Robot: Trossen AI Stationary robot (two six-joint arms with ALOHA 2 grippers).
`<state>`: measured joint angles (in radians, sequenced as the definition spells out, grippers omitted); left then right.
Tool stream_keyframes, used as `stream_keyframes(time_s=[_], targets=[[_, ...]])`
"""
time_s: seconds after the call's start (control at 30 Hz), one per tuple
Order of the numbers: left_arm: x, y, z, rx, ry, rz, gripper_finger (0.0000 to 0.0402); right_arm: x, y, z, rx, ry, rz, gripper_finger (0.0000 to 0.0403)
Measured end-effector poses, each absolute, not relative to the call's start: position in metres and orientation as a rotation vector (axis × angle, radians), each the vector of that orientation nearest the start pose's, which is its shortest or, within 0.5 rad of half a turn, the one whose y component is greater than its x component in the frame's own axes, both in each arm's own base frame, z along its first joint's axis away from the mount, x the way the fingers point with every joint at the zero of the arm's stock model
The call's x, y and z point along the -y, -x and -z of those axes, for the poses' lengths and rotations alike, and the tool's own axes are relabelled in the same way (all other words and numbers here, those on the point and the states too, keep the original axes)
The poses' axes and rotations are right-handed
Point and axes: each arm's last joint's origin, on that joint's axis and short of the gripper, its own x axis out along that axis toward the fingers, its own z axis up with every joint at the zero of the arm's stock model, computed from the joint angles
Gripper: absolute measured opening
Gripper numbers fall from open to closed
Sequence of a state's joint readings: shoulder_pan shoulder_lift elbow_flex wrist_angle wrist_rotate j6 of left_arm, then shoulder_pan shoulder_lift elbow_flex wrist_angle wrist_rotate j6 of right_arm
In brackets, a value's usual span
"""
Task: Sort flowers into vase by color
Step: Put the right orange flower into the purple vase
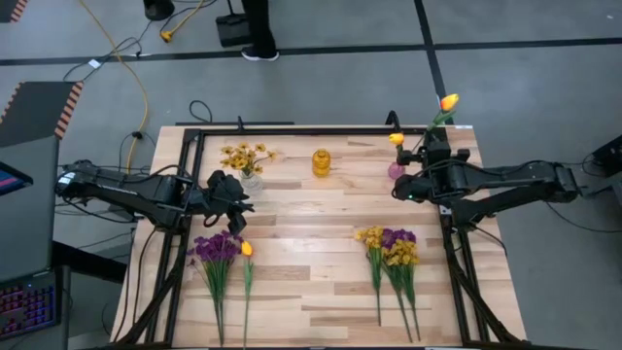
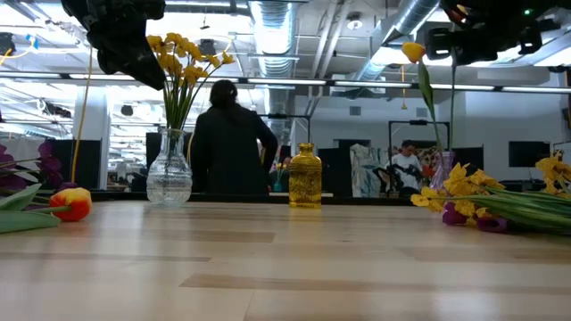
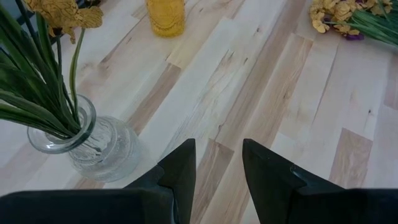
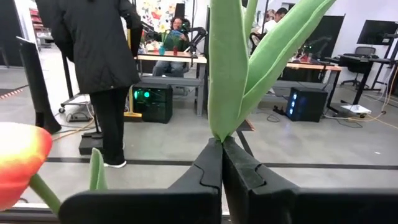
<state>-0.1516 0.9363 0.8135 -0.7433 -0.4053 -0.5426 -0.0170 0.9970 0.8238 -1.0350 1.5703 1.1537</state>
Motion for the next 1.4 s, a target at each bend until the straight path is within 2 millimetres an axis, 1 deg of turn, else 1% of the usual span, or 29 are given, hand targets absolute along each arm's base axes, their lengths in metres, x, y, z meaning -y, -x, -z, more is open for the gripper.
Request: stream_keyframes(time_s=[0.27,1.4], targets=[[0.0152,-0.1748,-0.2738,-0.74,0.27,-0.453,0.0119,0.0315,-0.1519,-0.2788,-0.045,0.044,1.587,0.0045],[0.0152,-0.1748,-0.2738,-0.74,0.27,-0.454,0.0119,0.0315,-0.1525,-0.2772,-0.083,0.004,1.566,0.0047]])
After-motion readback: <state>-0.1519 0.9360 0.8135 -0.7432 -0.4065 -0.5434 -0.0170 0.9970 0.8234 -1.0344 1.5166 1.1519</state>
